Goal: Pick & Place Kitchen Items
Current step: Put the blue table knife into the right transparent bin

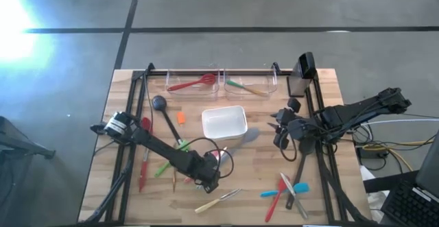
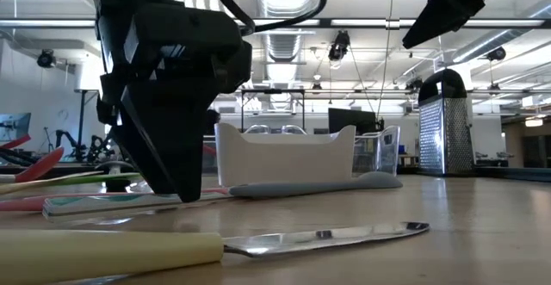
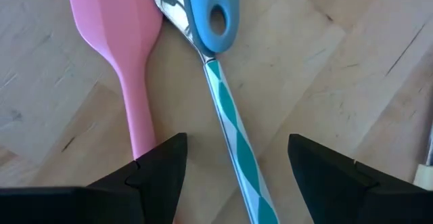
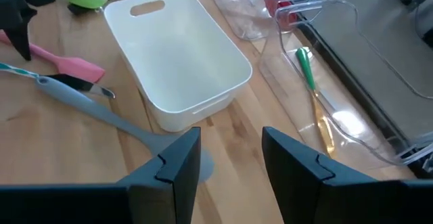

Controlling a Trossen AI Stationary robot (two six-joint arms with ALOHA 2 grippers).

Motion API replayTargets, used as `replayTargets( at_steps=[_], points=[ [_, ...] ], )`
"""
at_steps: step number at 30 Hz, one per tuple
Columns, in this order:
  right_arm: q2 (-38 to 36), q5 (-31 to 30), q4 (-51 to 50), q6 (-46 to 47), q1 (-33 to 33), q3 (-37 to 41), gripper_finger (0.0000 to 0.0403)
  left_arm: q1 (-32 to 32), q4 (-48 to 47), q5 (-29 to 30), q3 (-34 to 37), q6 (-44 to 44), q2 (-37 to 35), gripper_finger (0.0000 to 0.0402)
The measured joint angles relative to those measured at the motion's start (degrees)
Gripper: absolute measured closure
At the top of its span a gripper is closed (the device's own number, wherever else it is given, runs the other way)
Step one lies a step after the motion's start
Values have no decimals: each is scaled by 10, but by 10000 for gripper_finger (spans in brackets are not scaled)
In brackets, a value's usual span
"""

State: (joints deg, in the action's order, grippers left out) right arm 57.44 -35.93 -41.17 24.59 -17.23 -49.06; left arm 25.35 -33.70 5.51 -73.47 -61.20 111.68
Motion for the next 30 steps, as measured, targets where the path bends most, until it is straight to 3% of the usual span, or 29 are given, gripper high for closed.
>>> replayTargets(
  at_steps=[10, 25, 30],
  points=[
    [-1, -3, 0, -22, 0, 0, 272, 0, 4, -5, 3, -15, 7, 162],
    [0, -3, 0, -35, 0, 0, 296, -4, 11, 5, 6, -18, 37, 362],
    [0, -3, 1, -44, 0, 0, 304, -9, 13, 8, 6, -17, 42, 374]
  ],
)
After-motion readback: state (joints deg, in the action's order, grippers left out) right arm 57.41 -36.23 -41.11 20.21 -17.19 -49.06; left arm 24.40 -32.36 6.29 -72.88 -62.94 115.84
